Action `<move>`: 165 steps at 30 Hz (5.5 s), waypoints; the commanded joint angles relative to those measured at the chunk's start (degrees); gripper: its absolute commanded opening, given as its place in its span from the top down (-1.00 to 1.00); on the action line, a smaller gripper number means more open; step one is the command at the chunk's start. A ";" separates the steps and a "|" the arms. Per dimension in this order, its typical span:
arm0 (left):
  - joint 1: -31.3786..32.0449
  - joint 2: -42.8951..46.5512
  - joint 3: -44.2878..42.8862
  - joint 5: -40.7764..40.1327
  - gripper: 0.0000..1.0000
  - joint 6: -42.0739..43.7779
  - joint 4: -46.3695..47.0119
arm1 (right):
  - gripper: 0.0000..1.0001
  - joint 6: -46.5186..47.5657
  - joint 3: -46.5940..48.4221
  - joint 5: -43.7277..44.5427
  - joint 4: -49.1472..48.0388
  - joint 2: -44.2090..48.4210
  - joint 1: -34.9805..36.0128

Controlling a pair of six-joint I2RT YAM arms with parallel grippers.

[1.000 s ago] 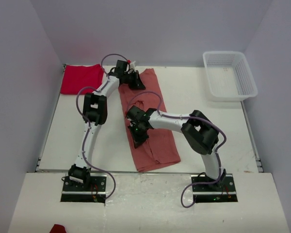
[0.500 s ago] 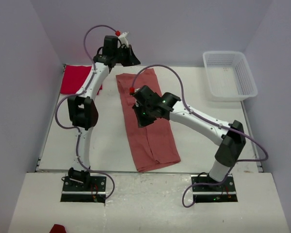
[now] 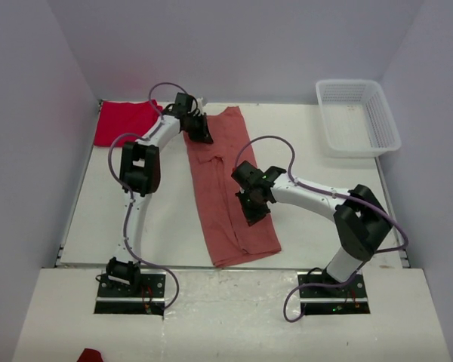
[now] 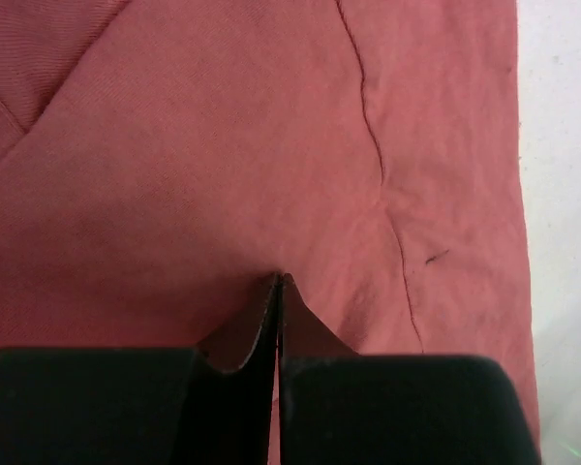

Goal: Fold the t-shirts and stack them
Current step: Rotate the tshirt 90 degrees

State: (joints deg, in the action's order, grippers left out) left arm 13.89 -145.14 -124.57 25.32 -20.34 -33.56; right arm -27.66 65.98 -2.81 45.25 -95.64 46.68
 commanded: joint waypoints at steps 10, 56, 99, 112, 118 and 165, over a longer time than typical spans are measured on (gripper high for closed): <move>0.26 -7.95 -10.06 -4.21 1.00 2.40 -0.88 | 1.00 -4.86 -6.82 -8.00 -11.67 -4.81 1.84; 4.22 14.89 8.74 -34.55 0.72 2.76 -11.19 | 0.12 6.83 22.62 -1.67 0.98 -8.60 -12.22; 6.24 10.85 10.49 -30.33 0.57 2.23 -9.59 | 0.59 4.81 12.34 -10.64 -8.08 -12.74 -12.22; 6.33 10.14 12.07 -32.88 0.49 2.32 -9.69 | 0.58 4.81 11.37 -10.55 -8.25 -11.86 -12.31; 6.32 9.52 12.07 -30.77 0.72 2.32 -9.24 | 0.58 4.72 11.11 -10.73 -8.34 -11.42 -12.40; 11.95 40.45 39.04 -37.90 1.00 -12.36 -5.02 | 1.00 3.84 -2.14 -10.54 -10.00 2.45 -12.22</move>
State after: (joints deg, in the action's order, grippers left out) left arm 24.99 -107.85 -88.29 -14.02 -32.42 -39.00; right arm -23.18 67.00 -13.04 36.18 -98.19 34.44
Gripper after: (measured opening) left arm 0.019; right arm 0.041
